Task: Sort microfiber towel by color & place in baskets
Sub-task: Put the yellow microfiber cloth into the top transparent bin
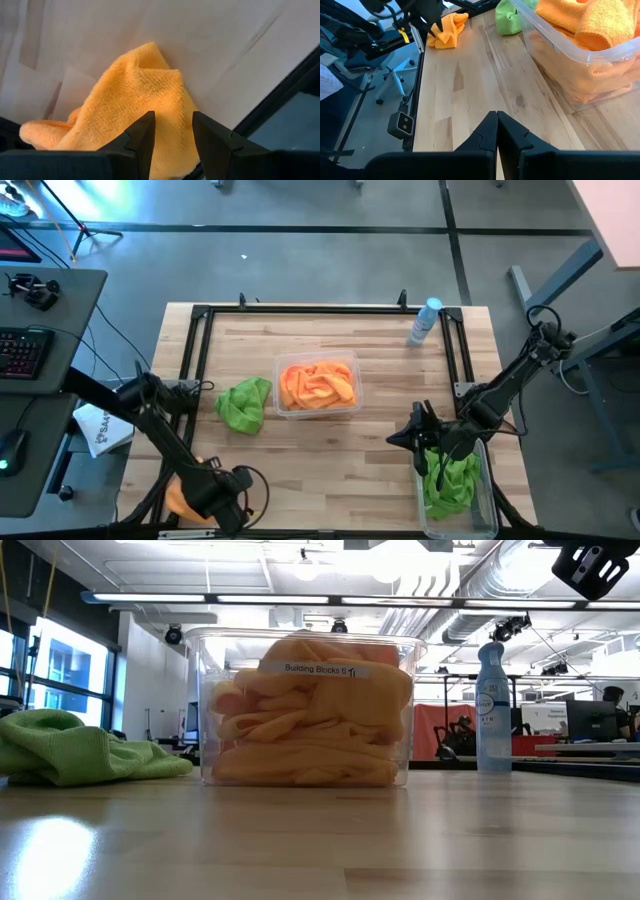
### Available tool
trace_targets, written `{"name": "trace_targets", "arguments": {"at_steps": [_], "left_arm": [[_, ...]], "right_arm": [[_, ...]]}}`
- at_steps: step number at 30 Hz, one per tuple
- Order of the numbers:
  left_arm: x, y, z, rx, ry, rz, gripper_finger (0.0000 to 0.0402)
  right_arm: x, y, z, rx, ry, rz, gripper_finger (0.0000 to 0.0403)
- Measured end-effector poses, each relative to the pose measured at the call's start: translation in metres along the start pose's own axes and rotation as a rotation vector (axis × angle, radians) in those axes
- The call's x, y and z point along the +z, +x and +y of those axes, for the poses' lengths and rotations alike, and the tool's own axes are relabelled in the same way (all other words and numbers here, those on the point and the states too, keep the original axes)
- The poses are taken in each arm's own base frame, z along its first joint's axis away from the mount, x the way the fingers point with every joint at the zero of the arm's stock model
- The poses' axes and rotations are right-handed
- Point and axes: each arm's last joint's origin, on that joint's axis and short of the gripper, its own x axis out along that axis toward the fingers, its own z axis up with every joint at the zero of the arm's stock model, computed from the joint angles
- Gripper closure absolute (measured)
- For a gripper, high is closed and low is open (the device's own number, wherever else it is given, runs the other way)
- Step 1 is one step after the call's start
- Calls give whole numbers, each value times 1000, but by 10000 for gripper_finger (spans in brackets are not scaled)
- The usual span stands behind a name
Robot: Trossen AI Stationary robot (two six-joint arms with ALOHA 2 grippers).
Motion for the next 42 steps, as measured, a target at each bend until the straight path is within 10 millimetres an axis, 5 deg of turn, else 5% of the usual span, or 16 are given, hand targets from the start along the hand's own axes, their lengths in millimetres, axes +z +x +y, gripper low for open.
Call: {"name": "trace_targets", "arguments": {"at_steps": [6, 13, 18, 25, 33, 42], "left_arm": [[0, 17, -2, 78, 19, 96, 289], [-6, 15, 15, 255, -62, 250, 392], [-6, -15, 24, 177, -113, 145, 400], [-12, -87, 51, 13, -234, -134, 401], [-22, -151, 83, -223, -132, -468, 401], [-30, -175, 134, -230, -292, -505, 401]], "right_arm": [[0, 0, 0, 0, 0, 1, 403], [0, 0, 0, 0, 0, 1, 402], [0, 0, 0, 0, 0, 1, 402], [0, 0, 0, 0, 0, 1, 402], [0, 0, 0, -1, 4, 2, 402], [0, 0, 0, -2, 6, 3, 402]]}}
